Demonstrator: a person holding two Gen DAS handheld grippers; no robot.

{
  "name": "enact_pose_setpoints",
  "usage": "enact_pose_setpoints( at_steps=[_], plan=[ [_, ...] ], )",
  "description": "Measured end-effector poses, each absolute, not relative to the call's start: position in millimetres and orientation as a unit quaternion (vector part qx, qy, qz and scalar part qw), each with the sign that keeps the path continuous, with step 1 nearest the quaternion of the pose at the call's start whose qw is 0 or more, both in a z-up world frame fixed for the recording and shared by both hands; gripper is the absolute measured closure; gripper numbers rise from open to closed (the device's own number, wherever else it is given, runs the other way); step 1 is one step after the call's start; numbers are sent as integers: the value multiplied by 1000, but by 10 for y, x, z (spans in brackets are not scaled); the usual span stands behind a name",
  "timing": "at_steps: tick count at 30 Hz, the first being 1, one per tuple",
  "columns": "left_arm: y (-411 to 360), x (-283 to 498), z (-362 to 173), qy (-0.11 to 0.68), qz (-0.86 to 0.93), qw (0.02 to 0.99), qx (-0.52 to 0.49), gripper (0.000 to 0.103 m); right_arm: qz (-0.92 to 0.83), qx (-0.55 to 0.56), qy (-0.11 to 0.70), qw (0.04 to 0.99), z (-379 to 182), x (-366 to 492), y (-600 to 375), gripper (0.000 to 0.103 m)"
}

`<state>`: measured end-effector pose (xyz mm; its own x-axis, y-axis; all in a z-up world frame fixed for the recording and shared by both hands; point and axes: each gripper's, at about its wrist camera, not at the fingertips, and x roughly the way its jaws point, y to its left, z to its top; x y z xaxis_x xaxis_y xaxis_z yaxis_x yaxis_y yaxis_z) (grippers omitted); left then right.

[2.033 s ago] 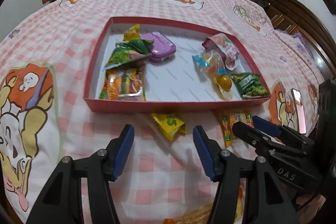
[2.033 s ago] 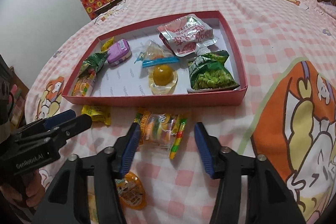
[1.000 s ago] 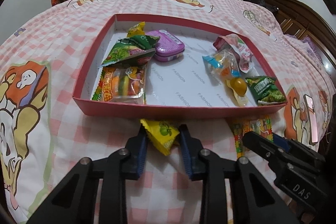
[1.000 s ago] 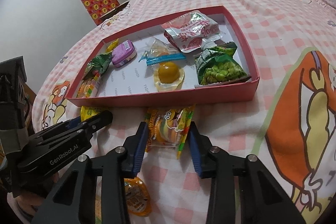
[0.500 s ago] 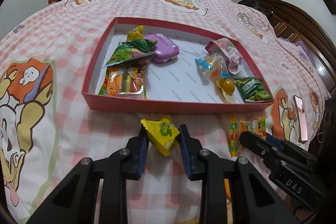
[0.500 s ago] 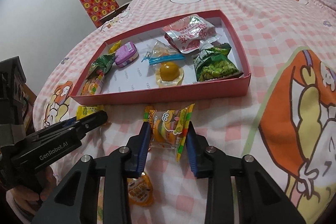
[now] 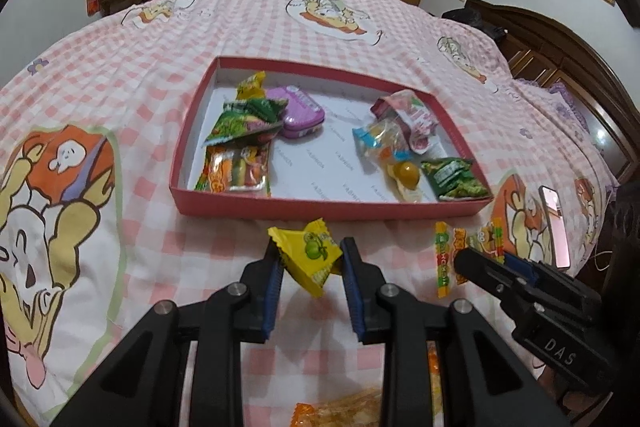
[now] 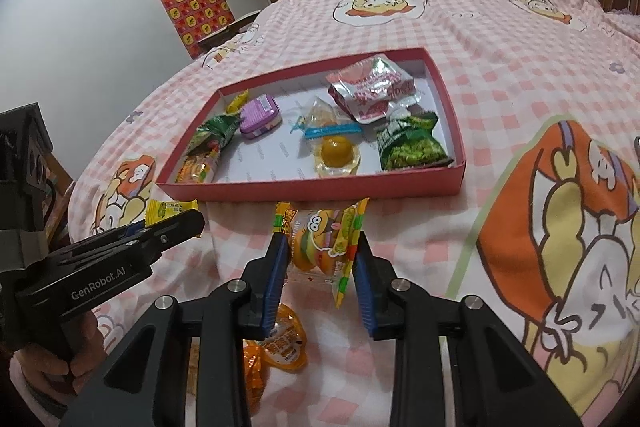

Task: Organize snacks
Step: 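Lower the yellow packet into the box with the left gripper while the right carries candy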

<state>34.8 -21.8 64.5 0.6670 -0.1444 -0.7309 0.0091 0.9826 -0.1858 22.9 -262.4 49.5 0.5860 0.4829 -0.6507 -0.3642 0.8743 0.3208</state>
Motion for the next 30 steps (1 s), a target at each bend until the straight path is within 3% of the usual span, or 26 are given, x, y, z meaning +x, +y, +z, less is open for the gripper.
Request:
enact_pose_setpoints(
  at_steps=[15,30],
  plan=[
    [-234,609,941,385,-56,919,-68,74,227,57,371,899,878,446,-2670,70],
    [-233,1019,850,393,-44,916,-61,74,188,39,370,909,947,915,-2663,70]
  ],
)
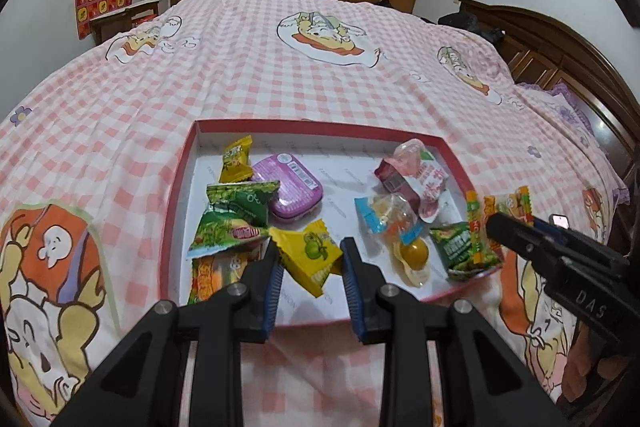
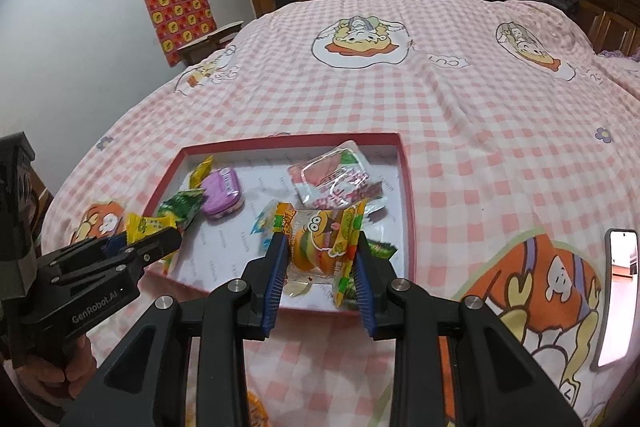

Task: Organize snacks
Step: 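Lower the yellow packet into the box with the left gripper while the right carries candy, then open the left gripper over the box while the right gripper releases the candy-stick packet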

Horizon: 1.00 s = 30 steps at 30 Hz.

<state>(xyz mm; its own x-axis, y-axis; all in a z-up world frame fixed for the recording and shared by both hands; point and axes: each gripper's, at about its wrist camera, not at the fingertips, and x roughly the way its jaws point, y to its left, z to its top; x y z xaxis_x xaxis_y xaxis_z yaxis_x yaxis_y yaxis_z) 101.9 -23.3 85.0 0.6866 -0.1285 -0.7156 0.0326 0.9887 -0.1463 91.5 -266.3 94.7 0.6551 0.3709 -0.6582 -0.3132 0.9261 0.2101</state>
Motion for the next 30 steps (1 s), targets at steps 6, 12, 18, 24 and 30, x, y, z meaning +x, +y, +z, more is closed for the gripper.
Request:
enact_pose_setpoints(
  at_steps=[6,12,18,24,30],
  plan=[
    [-241,1158,725,402,-37,913,-57,74,183,34,377,907,855,1044,-2641,70],
    [-293,1267,608,408,-25,912,-41,74,175,25,374,910,802,1156,-2630,70],
    [-282,1350,476,415,-15,909,-41,74,162,21,380,911,683,1296,-2642,70],
    [-279,1384,433,412,-12,911,-34,74,162,38,386,908,517,1384,-2666,70],
    [-276,1391,420,409,-15,912,-34,74,162,40,384,908,461,1392,-2640,70]
  ],
)
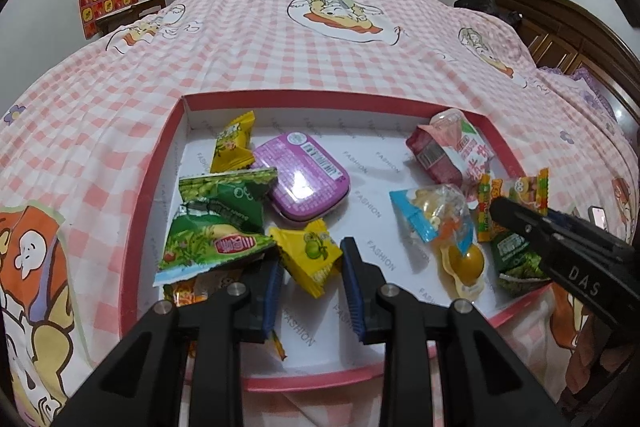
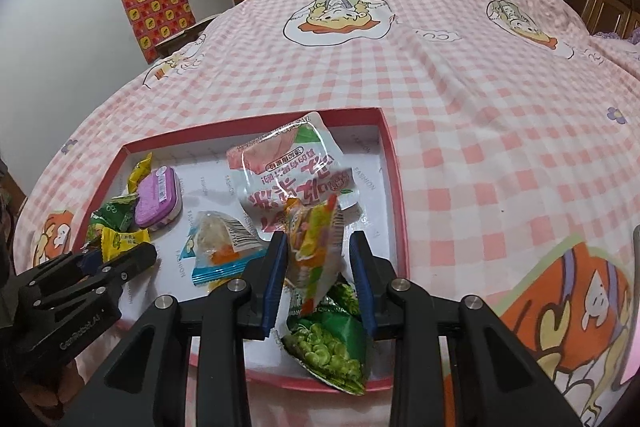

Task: Organize snacks
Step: 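Open the left gripper over the box while the right gripper releases the candy-stick packet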

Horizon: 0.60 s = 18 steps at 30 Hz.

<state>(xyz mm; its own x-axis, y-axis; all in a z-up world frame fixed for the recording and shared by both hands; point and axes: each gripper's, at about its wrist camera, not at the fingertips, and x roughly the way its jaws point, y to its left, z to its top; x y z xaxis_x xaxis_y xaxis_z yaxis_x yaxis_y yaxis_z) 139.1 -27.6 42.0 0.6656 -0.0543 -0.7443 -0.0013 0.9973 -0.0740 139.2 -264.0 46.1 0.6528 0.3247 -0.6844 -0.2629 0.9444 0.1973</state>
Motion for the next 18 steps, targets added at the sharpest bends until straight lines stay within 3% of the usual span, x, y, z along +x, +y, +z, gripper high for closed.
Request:
enact_pose_setpoints(
  at_steps=[8,18],
  plan=[
    [-294,1404,405,406,-14,913,-24,74,162,60,384,907,444,1407,-2676,70],
    [-386,1302,464,416,-31,908,-19,54,178,64,374,908,536,1299,-2687,48]
  ],
)
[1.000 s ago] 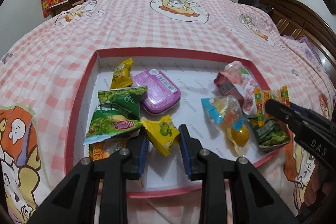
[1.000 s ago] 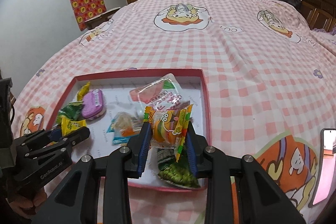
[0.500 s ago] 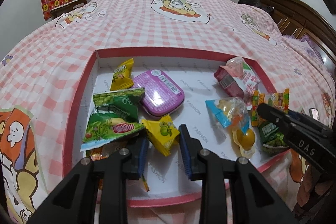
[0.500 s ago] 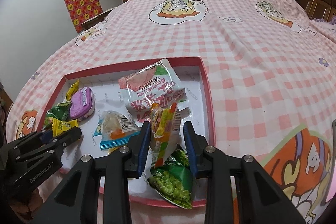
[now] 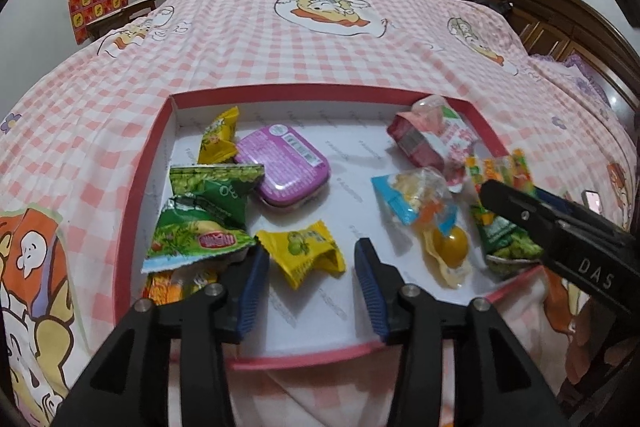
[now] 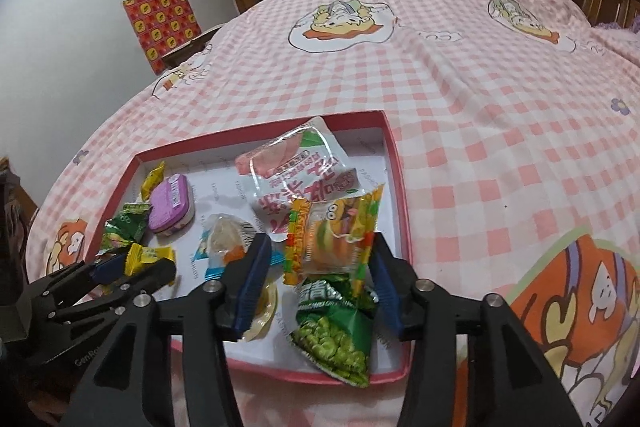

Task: Organize snacks
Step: 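Open the left gripper over the box while the right gripper releases the candy-stick packet, then move both grippers back toward the snacks lying on the bedspread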

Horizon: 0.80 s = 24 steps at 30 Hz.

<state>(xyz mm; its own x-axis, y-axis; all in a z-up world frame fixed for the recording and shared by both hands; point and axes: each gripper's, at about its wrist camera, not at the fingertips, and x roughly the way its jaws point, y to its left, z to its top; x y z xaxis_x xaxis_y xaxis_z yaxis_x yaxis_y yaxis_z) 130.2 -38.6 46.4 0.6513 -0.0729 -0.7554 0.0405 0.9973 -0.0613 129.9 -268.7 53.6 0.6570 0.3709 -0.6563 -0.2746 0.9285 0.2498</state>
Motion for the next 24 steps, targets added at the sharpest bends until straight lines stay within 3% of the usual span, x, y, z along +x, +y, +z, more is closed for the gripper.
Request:
enact_pose_setpoints(
  at_steps=[6,24],
  plan=[
    [-391,1150,611,405,-33,913,-20,46,183,67,358,913,669,1171,-2729,46],
    [-277,627,811,409,-47,911,-37,45,210,65,353,910,825,560,-2733,46]
  ],
)
